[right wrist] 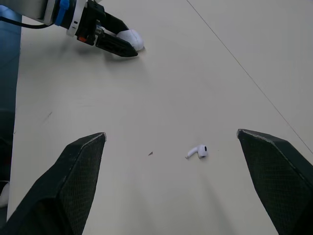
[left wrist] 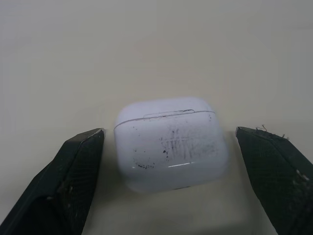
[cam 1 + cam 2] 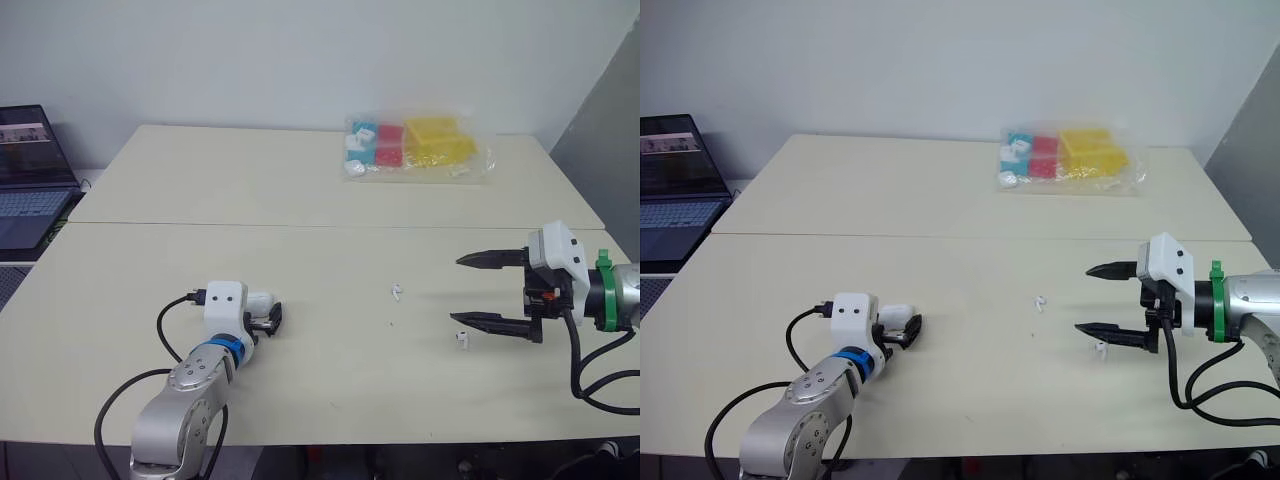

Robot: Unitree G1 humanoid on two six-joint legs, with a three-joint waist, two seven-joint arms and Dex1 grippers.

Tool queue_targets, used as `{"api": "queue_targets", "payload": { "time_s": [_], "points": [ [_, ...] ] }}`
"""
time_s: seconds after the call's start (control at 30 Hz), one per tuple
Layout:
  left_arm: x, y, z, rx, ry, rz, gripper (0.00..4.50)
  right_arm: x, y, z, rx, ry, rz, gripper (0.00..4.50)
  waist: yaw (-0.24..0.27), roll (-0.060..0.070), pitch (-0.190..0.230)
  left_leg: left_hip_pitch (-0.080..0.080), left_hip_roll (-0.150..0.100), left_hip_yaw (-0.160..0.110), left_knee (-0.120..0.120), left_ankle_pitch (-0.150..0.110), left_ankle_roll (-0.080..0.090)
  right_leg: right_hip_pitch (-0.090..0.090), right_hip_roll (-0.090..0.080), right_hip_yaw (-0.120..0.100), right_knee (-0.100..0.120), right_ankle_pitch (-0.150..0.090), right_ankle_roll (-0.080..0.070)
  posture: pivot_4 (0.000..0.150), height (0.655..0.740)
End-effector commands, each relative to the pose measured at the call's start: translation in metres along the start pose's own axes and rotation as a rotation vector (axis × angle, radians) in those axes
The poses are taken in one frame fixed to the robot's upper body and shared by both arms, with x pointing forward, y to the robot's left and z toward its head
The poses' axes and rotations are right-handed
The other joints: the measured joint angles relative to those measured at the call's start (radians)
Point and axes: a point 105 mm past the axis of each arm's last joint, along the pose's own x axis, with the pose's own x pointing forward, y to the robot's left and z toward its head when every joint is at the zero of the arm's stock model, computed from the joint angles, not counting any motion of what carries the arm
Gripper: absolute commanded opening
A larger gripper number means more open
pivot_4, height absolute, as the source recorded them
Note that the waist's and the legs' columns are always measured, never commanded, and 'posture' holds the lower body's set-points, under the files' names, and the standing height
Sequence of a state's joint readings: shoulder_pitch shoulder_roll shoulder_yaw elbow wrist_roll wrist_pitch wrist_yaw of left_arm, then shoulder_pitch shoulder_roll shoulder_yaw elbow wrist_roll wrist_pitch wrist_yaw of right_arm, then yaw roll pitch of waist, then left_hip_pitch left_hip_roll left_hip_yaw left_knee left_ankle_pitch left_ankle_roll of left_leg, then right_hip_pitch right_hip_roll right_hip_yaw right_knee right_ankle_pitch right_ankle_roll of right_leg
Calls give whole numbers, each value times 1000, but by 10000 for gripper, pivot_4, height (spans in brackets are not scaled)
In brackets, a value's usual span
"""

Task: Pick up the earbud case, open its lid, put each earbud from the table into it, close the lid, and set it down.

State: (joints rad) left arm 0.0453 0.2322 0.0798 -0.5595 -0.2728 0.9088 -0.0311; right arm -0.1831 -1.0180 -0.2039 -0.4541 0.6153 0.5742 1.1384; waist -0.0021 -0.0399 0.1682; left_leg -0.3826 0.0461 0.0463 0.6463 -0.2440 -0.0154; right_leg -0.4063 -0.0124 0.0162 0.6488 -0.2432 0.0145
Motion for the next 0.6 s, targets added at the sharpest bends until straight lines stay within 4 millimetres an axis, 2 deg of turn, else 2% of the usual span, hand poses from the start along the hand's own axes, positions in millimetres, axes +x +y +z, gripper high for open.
{"api": "queue_targets", "payload": {
  "time_s": [0.03,0.13,0.23,0.4,0.47,0.6],
  "points": [
    [-3,7,-4,21,34,23,35940,-3,-1,9,-46,-11,1,45000,0,0,0,0,0,0,0,0,0,0,0,0,0,0,0,1500,7400],
    [-5,9,-5,41,48,19,27984,-3,-1,8,-46,-11,0,45000,0,0,0,0,0,0,0,0,0,0,0,0,0,0,0,1500,7400],
    [-8,16,-7,78,74,-15,27988,-3,1,7,-44,-11,0,45000,-1,0,0,0,0,0,0,0,0,0,0,0,-1,-1,-1,1500,7400],
    [-8,15,-8,155,87,-132,27988,-3,4,6,-45,-11,-7,45000,-2,0,0,0,1,0,-1,0,0,-1,0,0,0,-2,-3,1500,7400],
    [-8,6,-2,192,52,-224,27988,-3,4,7,-45,-15,-13,45000,-2,0,0,0,1,0,-1,0,0,-1,0,0,0,-2,-3,1500,7400],
    [-11,-43,27,363,-132,-625,27988,3,7,11,17,-37,-59,45000,3,1,0,-1,1,0,-1,0,0,-2,-2,0,-1,-2,-3,1500,7400]
  ]
}}
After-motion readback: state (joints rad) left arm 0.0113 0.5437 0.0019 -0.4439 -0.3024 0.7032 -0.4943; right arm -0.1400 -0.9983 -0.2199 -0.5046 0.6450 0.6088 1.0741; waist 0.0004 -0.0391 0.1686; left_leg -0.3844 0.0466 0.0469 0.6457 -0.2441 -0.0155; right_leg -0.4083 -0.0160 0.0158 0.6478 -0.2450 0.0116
